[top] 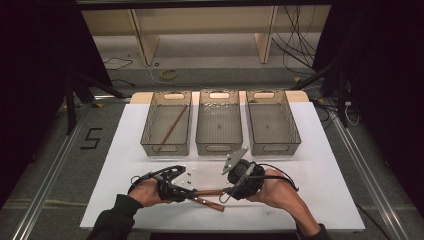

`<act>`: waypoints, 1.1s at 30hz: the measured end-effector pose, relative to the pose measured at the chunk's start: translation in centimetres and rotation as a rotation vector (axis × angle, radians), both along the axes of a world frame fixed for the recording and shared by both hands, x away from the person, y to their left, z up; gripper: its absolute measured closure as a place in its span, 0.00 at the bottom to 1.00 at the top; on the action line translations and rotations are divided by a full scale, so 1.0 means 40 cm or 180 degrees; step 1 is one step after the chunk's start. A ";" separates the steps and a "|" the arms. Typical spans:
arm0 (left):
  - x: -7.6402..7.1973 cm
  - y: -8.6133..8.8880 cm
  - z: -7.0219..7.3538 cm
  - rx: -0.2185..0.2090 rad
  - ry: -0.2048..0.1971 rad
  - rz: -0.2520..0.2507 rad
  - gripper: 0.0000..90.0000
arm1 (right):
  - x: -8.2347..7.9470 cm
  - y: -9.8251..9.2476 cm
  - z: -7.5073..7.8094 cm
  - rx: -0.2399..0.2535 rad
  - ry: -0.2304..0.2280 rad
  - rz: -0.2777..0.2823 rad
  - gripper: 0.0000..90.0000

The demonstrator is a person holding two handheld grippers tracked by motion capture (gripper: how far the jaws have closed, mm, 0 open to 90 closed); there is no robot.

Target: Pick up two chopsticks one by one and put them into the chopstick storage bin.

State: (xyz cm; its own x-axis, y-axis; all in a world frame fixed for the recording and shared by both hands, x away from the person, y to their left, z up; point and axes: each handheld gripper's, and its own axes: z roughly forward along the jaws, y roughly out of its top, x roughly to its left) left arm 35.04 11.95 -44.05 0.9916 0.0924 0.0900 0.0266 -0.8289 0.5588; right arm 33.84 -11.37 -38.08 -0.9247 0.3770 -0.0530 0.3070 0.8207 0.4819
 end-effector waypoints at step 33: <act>0.099 0.132 0.054 -0.0721 0.0355 0.1812 0.92 | 0.023 -0.094 -0.022 0.1181 -0.0148 -0.1074 0.31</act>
